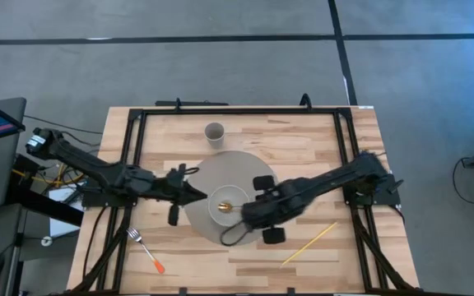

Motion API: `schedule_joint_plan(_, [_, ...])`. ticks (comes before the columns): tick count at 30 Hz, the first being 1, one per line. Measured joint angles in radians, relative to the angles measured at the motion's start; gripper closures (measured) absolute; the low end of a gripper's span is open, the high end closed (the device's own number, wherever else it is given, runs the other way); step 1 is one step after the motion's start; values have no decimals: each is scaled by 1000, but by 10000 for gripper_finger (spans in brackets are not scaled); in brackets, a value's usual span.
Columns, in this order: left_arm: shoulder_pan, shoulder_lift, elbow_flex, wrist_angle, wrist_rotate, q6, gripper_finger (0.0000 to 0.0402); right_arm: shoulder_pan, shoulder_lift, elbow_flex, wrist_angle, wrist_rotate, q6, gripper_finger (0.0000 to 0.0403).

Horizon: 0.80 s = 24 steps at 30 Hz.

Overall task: Pick & Place Utensil
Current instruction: Put the orange fork into the gray bowl on the placemat

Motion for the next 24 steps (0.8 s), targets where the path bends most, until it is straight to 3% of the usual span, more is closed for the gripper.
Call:
schedule_joint_plan(3, [-66,-40,3,-1,-42,-11,397,28,-130,-132,131,67,-26,337])
schedule_joint_plan(10, [-184,12,67,-104,-167,-33,397,13,-448,-618,691,44,-138,337])
schedule_joint_plan(16, [-262,115,125,-324,-156,-311,398,-46,-583,-943,1127,10,-206,337])
schedule_joint_plan(18, [-295,153,125,-393,-114,-419,398,-70,-598,-995,1177,-7,-249,337])
schedule_joint_plan(24, [-411,250,122,-556,164,-653,398,-140,-608,-1006,1179,-40,-246,337])
